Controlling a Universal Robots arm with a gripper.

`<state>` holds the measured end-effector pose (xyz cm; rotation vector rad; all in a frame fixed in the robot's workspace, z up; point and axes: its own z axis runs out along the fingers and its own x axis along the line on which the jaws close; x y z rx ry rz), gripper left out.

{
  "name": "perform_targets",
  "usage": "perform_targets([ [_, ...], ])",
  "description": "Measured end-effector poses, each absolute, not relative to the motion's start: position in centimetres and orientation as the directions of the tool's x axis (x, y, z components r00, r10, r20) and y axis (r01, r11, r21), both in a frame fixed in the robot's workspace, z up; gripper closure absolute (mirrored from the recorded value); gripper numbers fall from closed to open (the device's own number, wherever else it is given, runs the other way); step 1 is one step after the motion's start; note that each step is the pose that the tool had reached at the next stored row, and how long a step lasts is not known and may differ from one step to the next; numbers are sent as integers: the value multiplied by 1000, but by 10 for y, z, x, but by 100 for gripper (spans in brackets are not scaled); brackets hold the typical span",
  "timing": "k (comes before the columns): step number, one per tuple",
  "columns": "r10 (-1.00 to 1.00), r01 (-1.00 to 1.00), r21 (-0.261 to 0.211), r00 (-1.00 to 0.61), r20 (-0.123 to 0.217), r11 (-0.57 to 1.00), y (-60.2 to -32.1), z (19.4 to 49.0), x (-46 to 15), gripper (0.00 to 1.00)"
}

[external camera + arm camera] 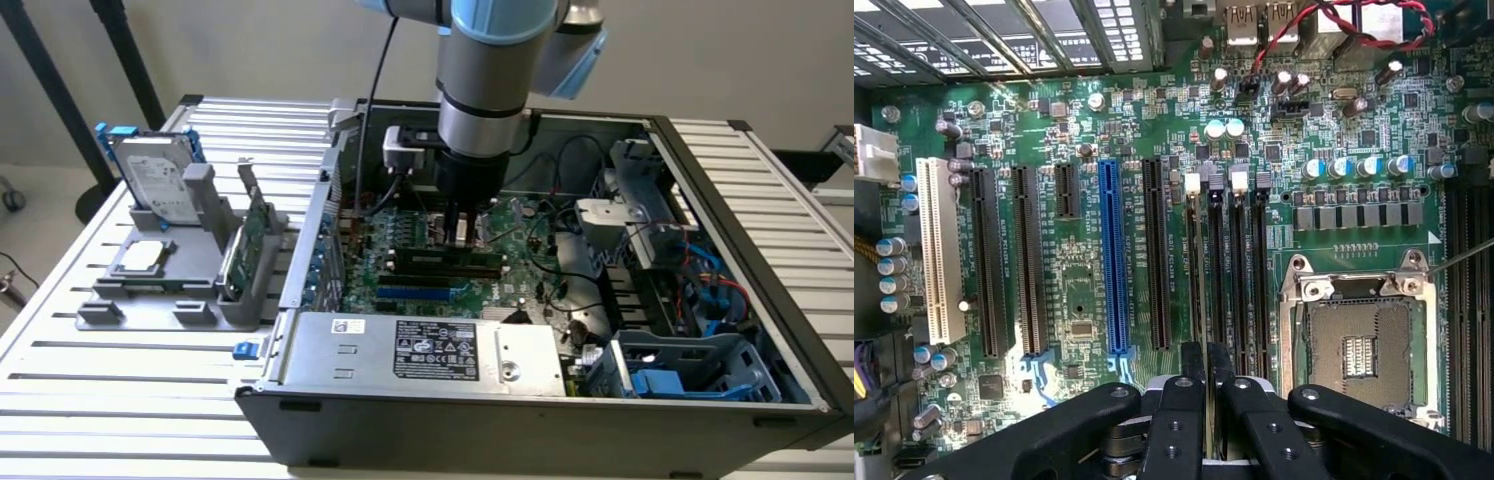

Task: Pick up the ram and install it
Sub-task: 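Insert the ram into the slot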

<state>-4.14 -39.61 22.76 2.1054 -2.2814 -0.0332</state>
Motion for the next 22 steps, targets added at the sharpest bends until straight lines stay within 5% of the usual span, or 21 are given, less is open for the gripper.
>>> perform_targets([
  [22, -997, -996, 36, -80, 24, 81, -395, 221, -41, 86],
])
